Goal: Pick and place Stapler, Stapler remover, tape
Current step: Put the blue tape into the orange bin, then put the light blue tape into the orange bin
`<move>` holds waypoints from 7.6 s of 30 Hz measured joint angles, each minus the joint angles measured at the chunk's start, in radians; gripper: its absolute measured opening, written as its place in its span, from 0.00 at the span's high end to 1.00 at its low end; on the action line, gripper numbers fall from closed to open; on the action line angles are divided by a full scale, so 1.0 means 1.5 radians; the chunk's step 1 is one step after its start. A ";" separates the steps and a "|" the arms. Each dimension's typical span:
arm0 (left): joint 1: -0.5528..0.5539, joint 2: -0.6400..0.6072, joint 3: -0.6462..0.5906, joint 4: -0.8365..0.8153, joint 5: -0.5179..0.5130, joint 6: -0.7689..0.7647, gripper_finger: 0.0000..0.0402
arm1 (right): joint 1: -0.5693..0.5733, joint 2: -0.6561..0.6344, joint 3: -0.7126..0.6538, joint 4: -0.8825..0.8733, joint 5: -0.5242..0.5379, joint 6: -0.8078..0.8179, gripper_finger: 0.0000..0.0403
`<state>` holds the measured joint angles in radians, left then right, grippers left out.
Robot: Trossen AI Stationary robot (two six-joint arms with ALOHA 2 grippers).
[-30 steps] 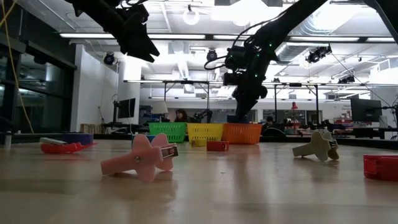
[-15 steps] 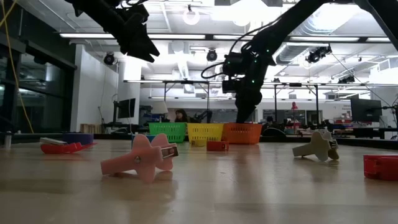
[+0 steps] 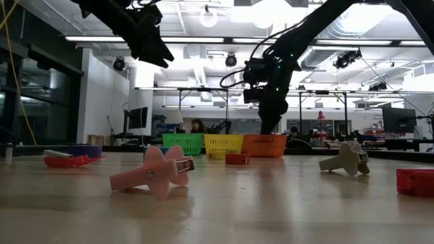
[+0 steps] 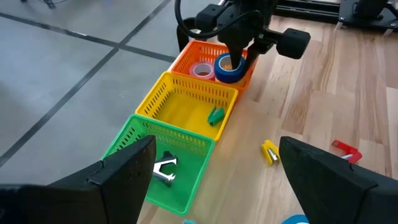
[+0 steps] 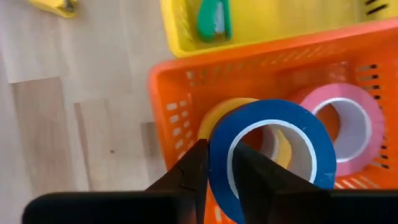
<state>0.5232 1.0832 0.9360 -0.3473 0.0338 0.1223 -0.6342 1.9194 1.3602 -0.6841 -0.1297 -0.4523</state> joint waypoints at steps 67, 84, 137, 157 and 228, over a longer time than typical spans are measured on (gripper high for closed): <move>-0.154 0.189 0.000 -0.096 0.094 0.285 0.17 | 0.024 -0.260 0.000 -0.212 0.048 0.339 0.33; -0.210 0.346 0.000 -0.127 0.061 0.371 0.17 | 0.048 -0.259 0.000 -0.209 0.053 0.333 0.33; -0.157 0.358 0.434 -0.244 0.046 0.457 0.92 | 0.169 -0.318 -0.001 0.055 0.067 0.201 0.33; -0.095 0.238 0.441 0.094 0.445 0.281 0.92 | 0.262 -0.395 -0.001 0.447 0.110 0.080 0.33; -0.110 0.241 0.440 0.093 0.475 0.229 0.91 | 0.314 -0.398 0.000 0.499 0.118 0.017 0.84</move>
<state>0.3584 1.4445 1.5967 -0.2081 0.7461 0.4664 -0.1631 1.3220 1.3602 0.0650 0.0478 -0.4272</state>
